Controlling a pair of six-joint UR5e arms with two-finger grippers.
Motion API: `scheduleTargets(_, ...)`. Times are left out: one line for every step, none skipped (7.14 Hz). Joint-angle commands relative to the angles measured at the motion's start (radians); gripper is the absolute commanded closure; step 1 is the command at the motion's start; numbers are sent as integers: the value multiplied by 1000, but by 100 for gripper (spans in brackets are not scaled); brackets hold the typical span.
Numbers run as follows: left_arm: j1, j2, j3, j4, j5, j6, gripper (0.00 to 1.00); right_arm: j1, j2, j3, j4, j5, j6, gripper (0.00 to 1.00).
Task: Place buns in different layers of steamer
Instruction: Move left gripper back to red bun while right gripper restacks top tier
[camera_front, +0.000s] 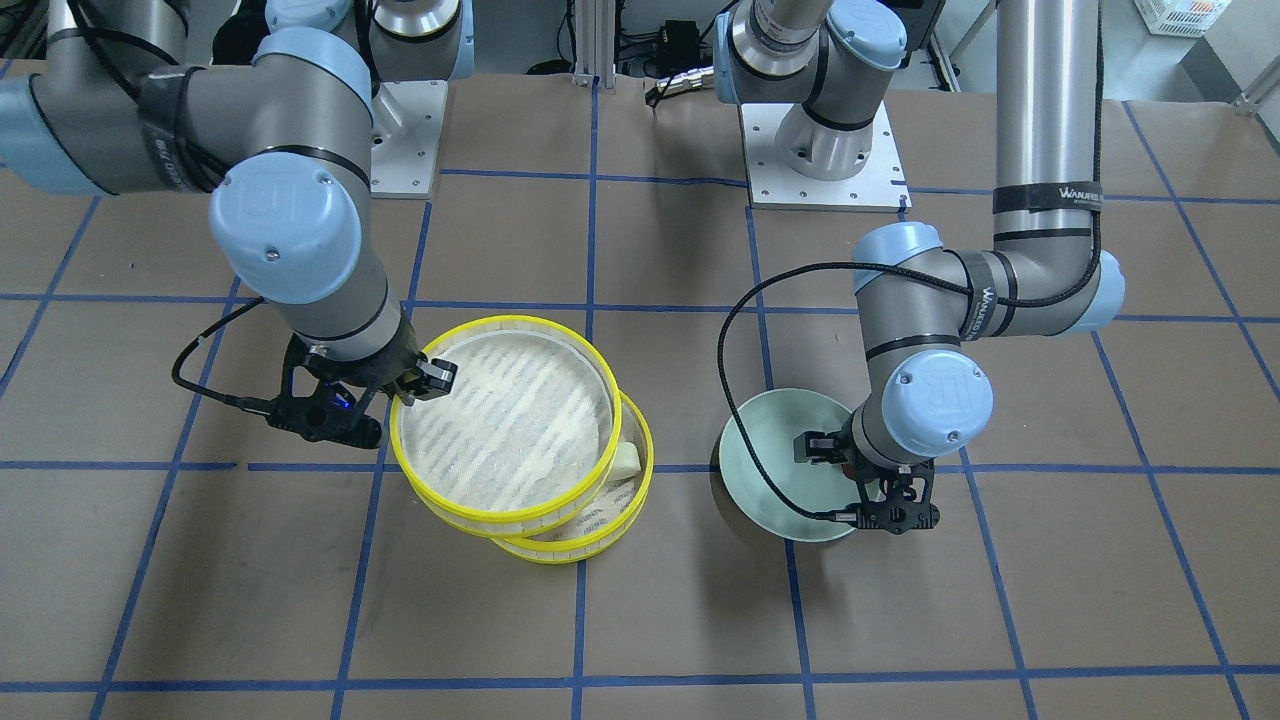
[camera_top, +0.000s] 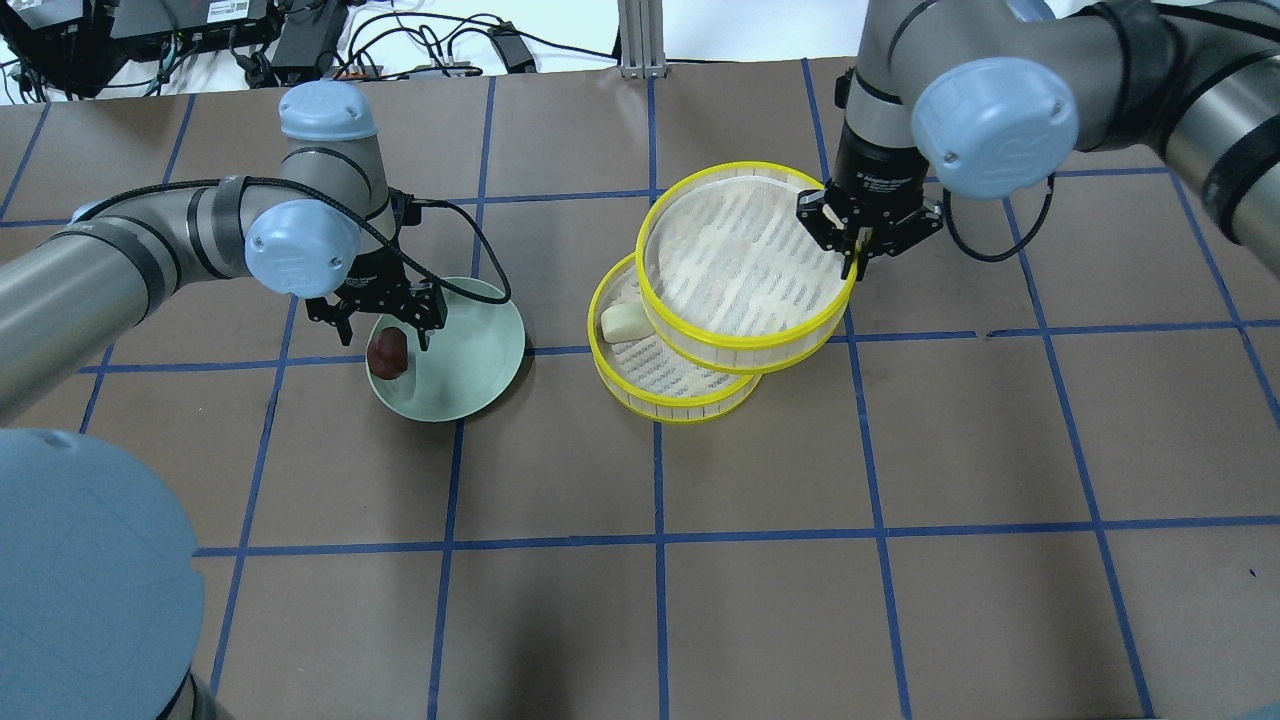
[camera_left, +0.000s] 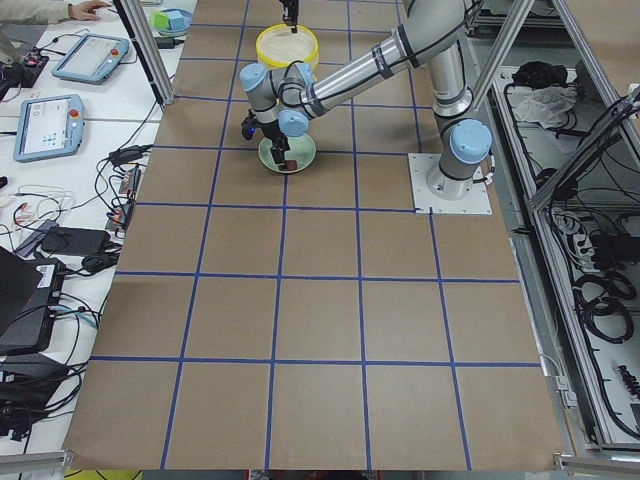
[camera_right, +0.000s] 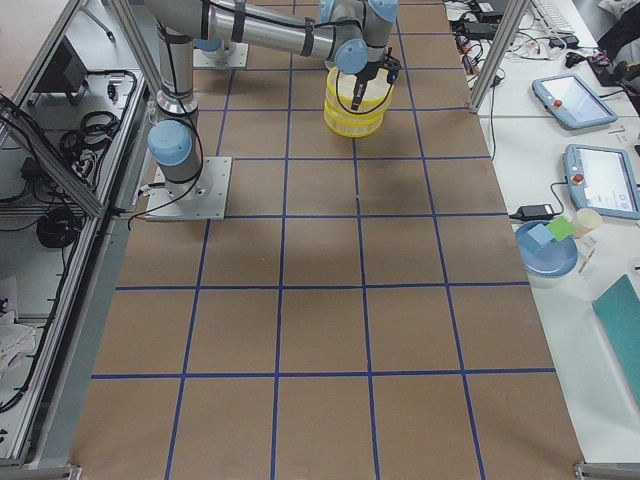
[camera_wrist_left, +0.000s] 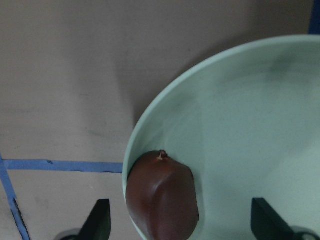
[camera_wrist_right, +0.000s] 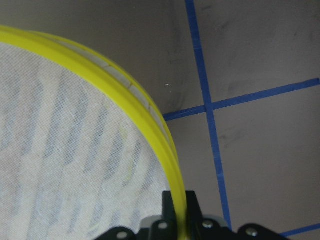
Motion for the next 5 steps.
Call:
scheduleTargets(0,-13,-4,7,-2,3,6,28,47,0,-42,1,28,100)
scheduleTargets(0,-14,-2,7,-2,2,6,30,55,3,-44,6,38,100)
scheduleTargets(0,-13,-4,7,0,3,9,30,62,3,-73,10,41,100)
scheduleTargets(0,-13,-4,7,-3,2,21,42,73,2,-76,7,42,100)
scheduleTargets(0,-13,-4,7,-3,3,62,54,75,2,-81,9,57,100)
